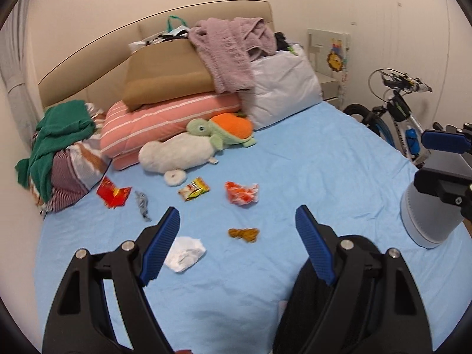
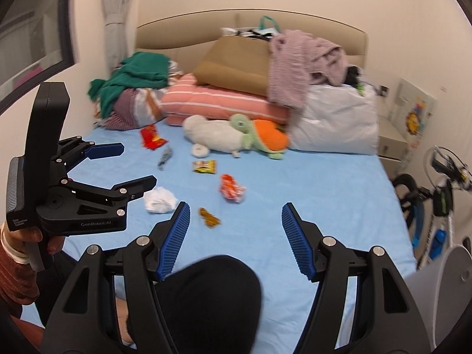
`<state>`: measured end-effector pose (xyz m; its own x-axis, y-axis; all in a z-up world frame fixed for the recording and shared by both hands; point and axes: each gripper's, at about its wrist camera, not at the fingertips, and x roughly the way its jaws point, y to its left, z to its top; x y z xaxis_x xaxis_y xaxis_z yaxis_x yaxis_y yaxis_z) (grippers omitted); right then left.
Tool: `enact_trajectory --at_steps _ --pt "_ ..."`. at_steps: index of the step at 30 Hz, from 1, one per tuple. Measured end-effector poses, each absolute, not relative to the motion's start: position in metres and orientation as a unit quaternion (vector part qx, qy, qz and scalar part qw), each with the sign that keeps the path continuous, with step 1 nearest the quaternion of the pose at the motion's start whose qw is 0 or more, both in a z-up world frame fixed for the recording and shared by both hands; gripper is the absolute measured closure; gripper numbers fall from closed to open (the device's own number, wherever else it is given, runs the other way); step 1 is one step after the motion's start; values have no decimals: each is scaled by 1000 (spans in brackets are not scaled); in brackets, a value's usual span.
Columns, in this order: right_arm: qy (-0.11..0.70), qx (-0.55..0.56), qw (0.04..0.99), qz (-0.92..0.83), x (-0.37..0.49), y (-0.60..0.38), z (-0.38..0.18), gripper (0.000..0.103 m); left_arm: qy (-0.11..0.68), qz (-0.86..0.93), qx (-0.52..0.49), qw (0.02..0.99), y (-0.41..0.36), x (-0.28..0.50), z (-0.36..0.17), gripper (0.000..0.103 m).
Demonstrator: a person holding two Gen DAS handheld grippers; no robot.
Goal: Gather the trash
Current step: 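Return both tools to the bed toward the red envelope and grey sock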
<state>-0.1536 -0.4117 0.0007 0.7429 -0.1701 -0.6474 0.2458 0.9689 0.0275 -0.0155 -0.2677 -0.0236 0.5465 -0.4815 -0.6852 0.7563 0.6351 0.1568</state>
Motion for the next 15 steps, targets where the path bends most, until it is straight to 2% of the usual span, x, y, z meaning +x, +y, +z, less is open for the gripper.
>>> enact_trajectory --at_steps 15 --pt "339 35 940 22 -5 -323 -19 41 355 -187 159 902 -122 102 -51 22"
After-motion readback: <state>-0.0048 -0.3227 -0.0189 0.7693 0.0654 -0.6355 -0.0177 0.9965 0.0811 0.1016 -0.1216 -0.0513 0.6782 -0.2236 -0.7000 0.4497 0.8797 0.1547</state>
